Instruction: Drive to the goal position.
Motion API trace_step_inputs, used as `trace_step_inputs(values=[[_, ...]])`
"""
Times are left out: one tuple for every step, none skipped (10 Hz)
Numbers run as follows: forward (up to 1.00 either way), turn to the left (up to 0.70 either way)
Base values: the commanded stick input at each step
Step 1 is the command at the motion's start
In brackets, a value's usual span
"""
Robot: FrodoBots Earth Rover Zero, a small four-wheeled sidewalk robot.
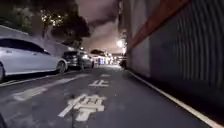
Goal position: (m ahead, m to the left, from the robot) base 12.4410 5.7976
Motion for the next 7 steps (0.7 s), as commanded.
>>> trace_step_inputs(values=[[0.45, 0.0], [0.45, 0.0], [0.45, 0.0], [0.45, 0.0], [0.45, 0.0], [0.45, 0.0], [0.45, 0.0]])
